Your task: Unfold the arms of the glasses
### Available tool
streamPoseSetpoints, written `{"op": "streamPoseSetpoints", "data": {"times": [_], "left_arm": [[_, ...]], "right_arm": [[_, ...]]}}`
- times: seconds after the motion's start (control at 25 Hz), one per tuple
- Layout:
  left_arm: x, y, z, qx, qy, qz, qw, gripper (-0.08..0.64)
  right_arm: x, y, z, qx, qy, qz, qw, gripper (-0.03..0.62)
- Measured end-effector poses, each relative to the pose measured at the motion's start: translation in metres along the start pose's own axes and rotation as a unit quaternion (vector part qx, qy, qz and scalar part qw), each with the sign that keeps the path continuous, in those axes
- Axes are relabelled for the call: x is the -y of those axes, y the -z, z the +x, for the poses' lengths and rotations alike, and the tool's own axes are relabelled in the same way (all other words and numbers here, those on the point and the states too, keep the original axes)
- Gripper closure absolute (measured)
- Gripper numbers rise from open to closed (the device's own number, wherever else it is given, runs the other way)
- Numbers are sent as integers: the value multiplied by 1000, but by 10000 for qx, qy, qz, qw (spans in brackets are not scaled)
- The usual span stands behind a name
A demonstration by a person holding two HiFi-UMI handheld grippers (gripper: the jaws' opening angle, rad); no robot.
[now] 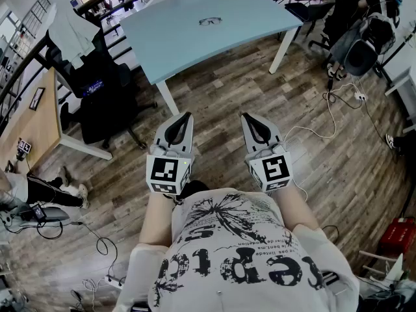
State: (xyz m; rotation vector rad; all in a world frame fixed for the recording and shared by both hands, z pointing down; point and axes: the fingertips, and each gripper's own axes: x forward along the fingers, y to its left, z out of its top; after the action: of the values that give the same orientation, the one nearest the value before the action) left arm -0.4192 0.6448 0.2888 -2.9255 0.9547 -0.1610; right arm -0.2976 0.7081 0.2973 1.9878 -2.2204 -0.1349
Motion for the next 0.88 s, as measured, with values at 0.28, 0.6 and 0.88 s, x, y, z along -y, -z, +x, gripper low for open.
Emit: {"op": "streamPoseSetpoints", "data": {"times": [0.28, 0.6, 0.88], "left_arm": [[-5, 3, 17, -25, 37, -54, 10000, 541], [-11, 9, 44, -79, 77, -161, 9998, 541], [-30, 25, 85, -275, 145, -275, 9991, 540]], "right_arm": [[9, 7, 14, -93, -38, 40, 9999, 584], [31, 16, 29, -138, 119, 288, 9994, 583], [61, 36, 62, -318, 270, 456, 9981, 583]]}}
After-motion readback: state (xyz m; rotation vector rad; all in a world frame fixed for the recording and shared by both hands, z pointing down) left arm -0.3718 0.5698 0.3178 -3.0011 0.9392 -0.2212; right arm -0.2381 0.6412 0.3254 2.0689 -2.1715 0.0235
